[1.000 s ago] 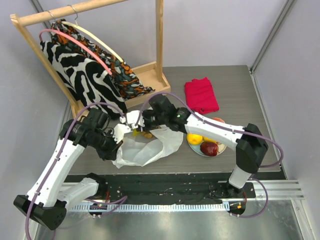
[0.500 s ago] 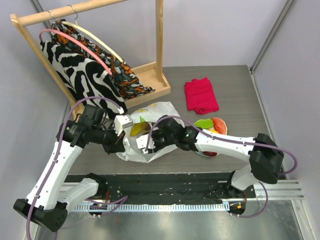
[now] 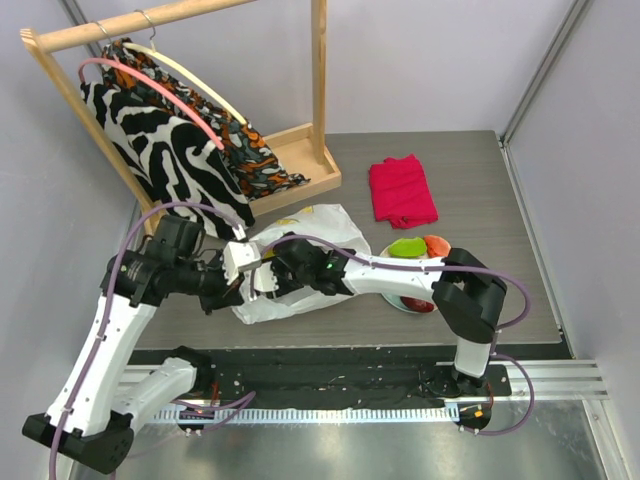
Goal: Take the fake fruits out of the plastic bag
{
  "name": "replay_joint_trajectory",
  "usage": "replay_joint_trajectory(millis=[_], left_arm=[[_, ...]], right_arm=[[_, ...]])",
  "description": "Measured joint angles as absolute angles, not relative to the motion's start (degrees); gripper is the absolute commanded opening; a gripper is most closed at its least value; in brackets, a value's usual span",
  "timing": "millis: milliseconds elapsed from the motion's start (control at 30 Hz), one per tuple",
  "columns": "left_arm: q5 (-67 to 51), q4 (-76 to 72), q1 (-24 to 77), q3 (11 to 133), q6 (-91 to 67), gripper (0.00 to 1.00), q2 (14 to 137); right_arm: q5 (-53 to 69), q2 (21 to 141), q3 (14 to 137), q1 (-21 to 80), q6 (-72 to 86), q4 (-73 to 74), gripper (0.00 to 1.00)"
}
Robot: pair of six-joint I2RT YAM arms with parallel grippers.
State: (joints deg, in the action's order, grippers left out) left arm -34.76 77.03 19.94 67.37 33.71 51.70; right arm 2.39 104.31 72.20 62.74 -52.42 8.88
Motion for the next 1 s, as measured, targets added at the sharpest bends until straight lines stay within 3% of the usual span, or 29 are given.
replay_joint_trajectory(millis=[267,800,1000], left_arm=[[-31.57,77.56,19.94,66.32,45.78,0.0,46.04],[-26.37,80.27,19.46,63.44,58.35,0.0,37.39],[-27.46,81.34,19.31,67.51,57.19,0.0,36.73]], right_arm=[[1.02,106.21,75.68,64.62,-53.06,8.8,0.73],[-3.84,118.13,88.09,67.44,-55.9,11.31,0.81],[-5.28,124.46,95.13,68.16,-58.5,12.58,0.89]])
